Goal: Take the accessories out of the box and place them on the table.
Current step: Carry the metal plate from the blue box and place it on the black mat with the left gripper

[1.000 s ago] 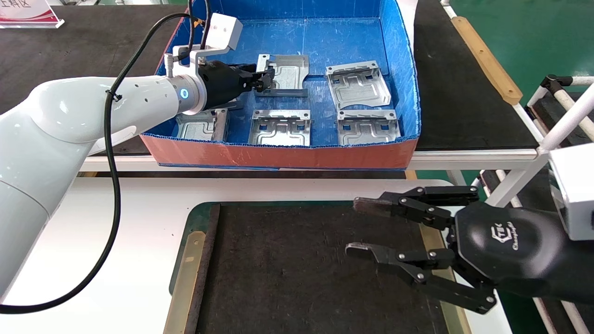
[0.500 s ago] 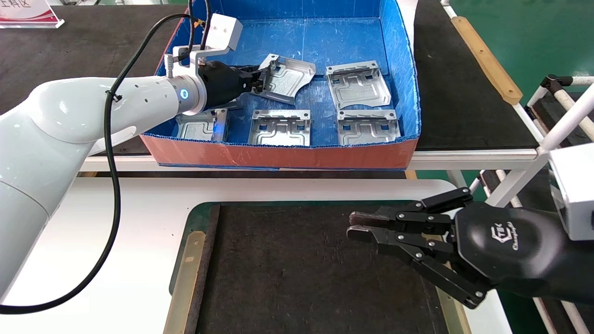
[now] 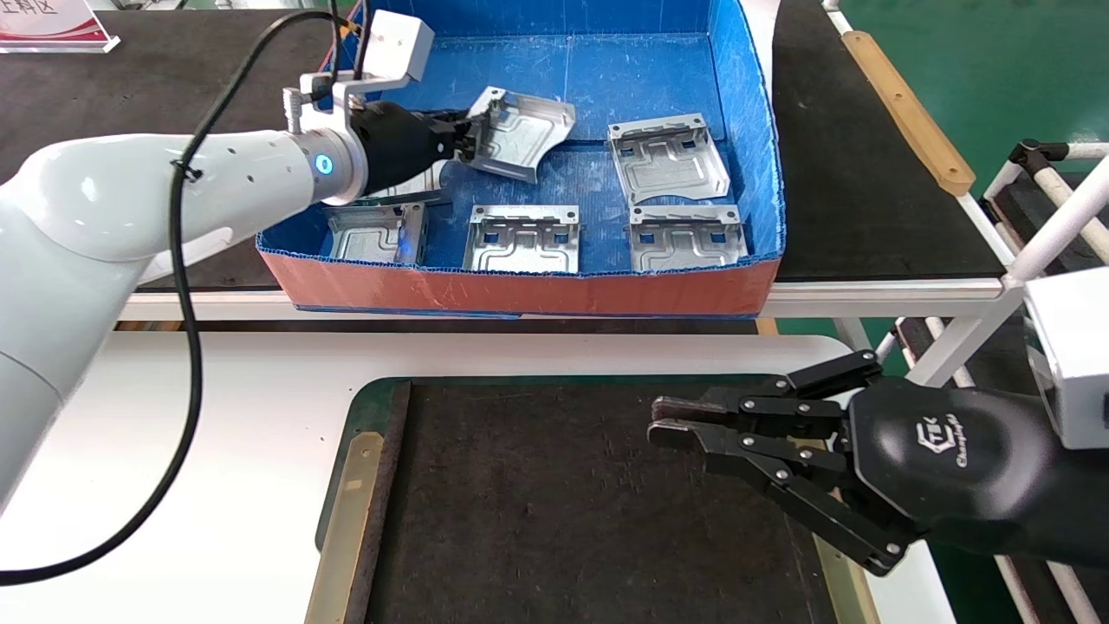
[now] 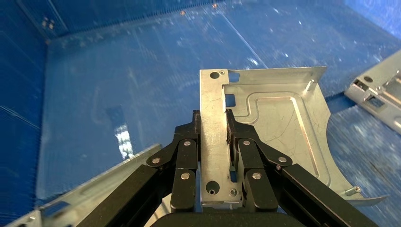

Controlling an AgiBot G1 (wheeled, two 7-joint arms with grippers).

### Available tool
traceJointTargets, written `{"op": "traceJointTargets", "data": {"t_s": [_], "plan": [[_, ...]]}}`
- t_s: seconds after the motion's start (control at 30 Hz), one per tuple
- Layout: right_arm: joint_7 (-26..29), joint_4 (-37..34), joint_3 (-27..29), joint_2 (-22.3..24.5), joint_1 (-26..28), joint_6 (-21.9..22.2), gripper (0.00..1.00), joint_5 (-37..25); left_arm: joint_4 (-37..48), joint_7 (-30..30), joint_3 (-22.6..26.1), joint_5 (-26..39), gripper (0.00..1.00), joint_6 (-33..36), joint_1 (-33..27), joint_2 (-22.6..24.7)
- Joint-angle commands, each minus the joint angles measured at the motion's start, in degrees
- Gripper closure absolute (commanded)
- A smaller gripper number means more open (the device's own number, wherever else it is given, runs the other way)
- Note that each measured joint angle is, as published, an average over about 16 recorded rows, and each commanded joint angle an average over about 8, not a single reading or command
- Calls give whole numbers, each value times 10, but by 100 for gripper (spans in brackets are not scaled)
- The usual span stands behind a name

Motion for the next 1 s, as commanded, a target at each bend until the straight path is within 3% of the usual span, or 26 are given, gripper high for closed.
{"op": "traceJointTargets", "data": {"t_s": [0.03, 0.33, 0.7, 1.0], "plan": [[0, 0, 0, 0, 0, 0, 0, 0, -2, -1, -1, -3, 100, -1, -2, -3], [0, 0, 0, 0, 0, 0, 0, 0, -51, 80, -40, -82, 100, 69, 8, -54], [0, 0, 0, 0, 0, 0, 0, 0, -40, 270, -117, -216, 100, 220, 16, -136], [0, 0, 0, 0, 0, 0, 0, 0, 29, 425, -160, -294, 100, 372, 11, -165]]}}
